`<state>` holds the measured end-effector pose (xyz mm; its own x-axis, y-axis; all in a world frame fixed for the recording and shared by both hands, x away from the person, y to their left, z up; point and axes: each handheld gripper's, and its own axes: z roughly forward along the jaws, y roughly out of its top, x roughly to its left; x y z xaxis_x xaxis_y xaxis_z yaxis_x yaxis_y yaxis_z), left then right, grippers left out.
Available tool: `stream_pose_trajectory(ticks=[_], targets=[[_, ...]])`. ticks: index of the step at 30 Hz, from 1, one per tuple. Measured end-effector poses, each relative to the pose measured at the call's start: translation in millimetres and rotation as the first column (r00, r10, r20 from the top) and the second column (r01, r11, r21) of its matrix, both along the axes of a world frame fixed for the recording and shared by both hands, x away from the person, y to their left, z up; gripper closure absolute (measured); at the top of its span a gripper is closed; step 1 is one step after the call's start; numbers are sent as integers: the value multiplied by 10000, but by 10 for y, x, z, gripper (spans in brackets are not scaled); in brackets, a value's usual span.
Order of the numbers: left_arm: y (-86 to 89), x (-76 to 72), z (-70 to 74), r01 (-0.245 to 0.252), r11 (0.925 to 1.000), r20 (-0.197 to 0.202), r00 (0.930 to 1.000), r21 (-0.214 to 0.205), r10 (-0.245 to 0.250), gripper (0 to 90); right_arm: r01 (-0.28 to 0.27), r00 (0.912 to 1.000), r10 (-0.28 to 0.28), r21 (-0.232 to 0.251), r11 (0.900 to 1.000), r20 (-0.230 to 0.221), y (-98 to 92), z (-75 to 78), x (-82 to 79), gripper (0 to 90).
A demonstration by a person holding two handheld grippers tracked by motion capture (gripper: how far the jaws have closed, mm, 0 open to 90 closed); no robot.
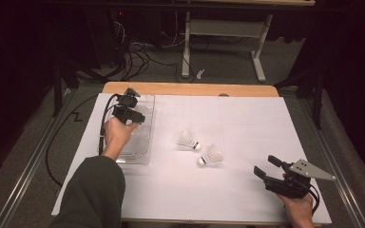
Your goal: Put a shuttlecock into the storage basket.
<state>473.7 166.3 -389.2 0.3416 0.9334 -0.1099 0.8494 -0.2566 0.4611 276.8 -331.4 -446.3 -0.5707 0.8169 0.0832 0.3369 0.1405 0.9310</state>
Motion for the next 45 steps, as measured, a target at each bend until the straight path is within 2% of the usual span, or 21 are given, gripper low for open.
stream_pose_trajectory(ticks=[11, 16, 20, 24, 25, 26, 31, 33, 36, 37, 40, 45], targets=[[-8, 41, -44, -92, 9999, -19, 10000, 77, 92, 599, -9, 10000, 9, -10, 10000, -8, 1, -1, 0, 267], [15, 47, -50, -239, 9997, 99, 9997, 44, 238, 481, -4, 10000, 4, 2, 10000, -11, -1, -1, 1, 267], [23, 25, -38, -225, 9996, 185, 9996, 173, 221, 447, -10, 10000, 10, -12, 10000, 7, 0, -1, 1, 267], [33, 1, -3, -253, 9996, 355, 9991, 146, 248, 411, -7, 10000, 7, -23, 10000, 2, 3, 0, 0, 267], [-2, -6, -29, -705, 9973, 709, 9949, -195, 717, 407, -4, 10000, 4, -16, 10000, -5, 3, 0, 0, 267], [35, -13, 5, -287, 9995, 418, 9987, 96, 283, 403, -6, 10000, 6, -10, 10000, -2, 2, 0, 0, 267], [28, -47, 24, -222, 9997, 523, 9984, 101, 216, 399, -12, 10000, 12, -21, 10000, 7, 3, 0, 0, 267], [4, -91, 62, -148, 9998, 787, 9968, 100, 140, 392, 0, 10000, 0, -10, 10000, -2, 1, 0, 0, 267], [-10, -120, 91, -63, 9999, 956, 9954, 105, 52, 388, -5, 10000, 5, -17, 10000, 1, 2, 0, 0, 267], [-23, -154, 125, 11, 10000, 1167, 9932, 85, -21, 385, -9, 10000, 9, -18, 10000, 14, 2, 0, 0, 267], [-34, -187, 155, 84, 10000, 1318, 9912, 23, -86, 385, -13, 10000, 13, -11, 10000, 13, 1, 0, 0, 267], [-43, -273, 194, 229, 9990, 1591, 9871, -395, -164, 393, -15, 10000, 15, -8, 10000, 19, 3, 2, -4, 267]])
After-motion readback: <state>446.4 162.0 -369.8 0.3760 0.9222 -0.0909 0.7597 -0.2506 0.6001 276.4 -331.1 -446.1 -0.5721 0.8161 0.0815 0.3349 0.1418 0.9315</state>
